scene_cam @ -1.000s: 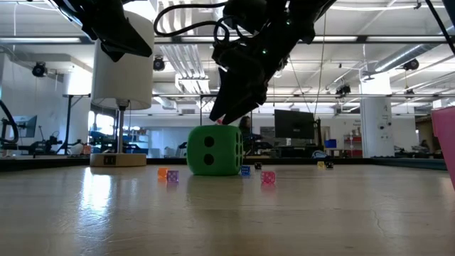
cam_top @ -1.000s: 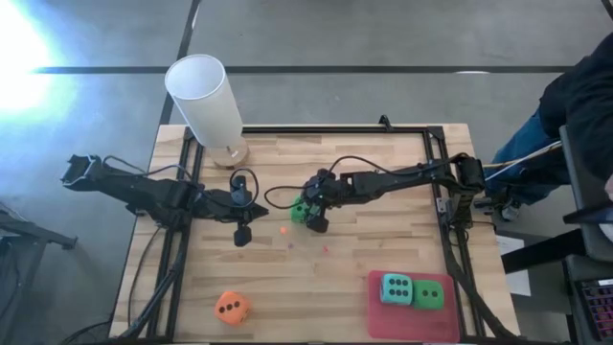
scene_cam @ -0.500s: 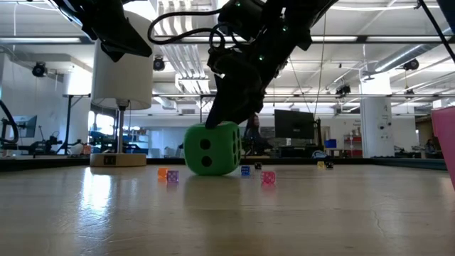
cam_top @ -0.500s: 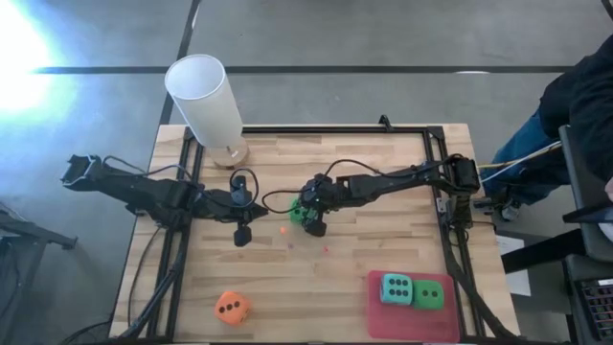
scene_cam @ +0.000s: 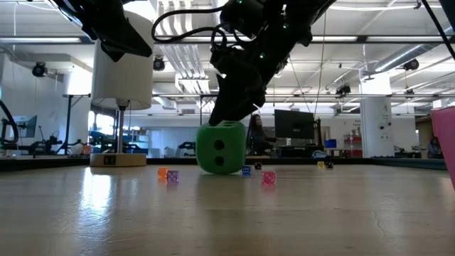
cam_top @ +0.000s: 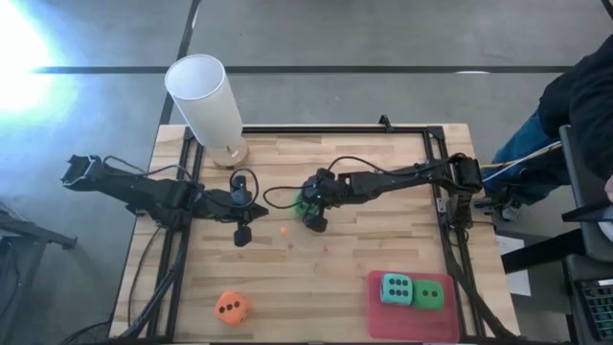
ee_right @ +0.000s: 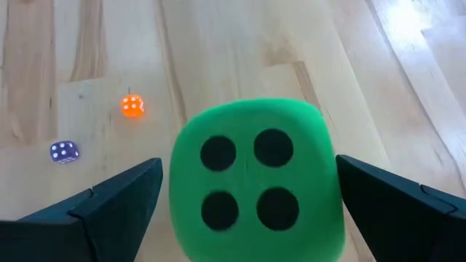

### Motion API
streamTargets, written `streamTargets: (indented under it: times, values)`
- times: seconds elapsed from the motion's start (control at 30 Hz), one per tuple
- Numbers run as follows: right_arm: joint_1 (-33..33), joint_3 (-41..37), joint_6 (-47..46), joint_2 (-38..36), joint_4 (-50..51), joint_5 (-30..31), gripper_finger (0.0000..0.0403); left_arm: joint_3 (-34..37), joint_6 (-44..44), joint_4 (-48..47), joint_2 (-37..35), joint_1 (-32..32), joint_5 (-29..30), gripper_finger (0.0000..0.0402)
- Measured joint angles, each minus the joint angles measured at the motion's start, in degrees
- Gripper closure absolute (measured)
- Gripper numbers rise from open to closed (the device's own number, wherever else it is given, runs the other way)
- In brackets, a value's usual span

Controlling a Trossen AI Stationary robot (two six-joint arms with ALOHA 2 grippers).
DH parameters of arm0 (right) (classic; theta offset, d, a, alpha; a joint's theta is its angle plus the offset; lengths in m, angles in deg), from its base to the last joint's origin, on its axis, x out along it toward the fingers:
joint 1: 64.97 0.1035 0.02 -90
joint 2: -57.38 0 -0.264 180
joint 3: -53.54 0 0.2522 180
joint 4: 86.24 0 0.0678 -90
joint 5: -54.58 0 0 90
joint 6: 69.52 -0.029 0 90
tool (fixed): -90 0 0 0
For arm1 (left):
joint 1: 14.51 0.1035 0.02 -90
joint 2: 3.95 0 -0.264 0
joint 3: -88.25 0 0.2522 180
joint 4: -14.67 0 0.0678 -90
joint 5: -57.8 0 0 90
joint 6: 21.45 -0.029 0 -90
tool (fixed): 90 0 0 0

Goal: Pick & Place Dice
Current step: Put the large green die into the bin

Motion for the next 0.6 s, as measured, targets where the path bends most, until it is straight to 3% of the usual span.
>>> streamTargets:
  times: [0.6]
  values:
    - [0.01,-0.11,1.07,-0.07,0.62,-0.76,0.0003,0.00,0.00,0.00,0.00,0.02,0.00,0.0366]
